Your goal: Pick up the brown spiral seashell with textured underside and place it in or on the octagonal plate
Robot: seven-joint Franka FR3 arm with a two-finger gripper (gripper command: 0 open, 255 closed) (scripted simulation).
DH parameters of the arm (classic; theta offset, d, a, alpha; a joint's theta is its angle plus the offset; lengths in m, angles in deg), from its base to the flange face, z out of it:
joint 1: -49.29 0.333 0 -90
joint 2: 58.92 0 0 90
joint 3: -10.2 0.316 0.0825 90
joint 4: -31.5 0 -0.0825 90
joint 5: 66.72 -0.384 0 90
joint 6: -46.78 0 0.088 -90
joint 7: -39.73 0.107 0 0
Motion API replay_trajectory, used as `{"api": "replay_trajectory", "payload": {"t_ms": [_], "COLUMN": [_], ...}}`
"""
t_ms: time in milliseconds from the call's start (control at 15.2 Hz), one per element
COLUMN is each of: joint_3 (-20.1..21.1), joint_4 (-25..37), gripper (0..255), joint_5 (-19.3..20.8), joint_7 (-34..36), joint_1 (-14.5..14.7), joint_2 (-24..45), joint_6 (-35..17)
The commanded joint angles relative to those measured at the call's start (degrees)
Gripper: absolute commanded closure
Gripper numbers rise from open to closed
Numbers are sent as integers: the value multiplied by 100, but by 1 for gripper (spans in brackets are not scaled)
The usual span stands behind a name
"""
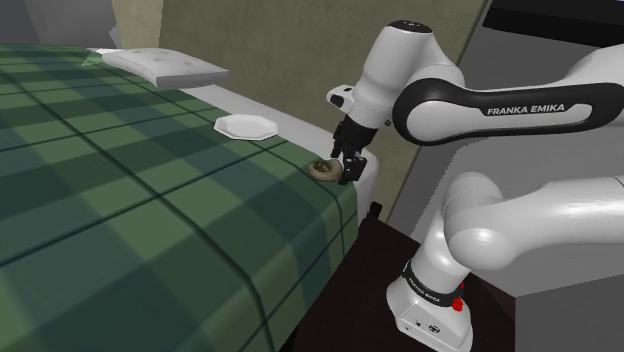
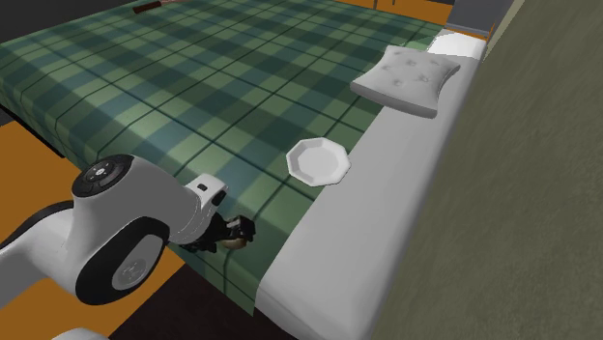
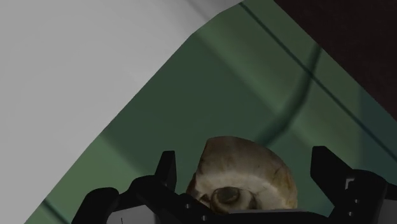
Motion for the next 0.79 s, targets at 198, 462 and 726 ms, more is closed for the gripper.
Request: {"api": "replay_trajectory", "payload": {"t_ms": [198,462,726], "joint_3": [-3,-3,0], "joint_4": [-21,-21,-23], "gripper": [0,255,255], "joint_5": [6,5,3], "joint_7": [1,1,5], "joint_1": [-3,-3,-1], "joint_2": [16,15,11], "joint_6": [-41,-39,-37]}}
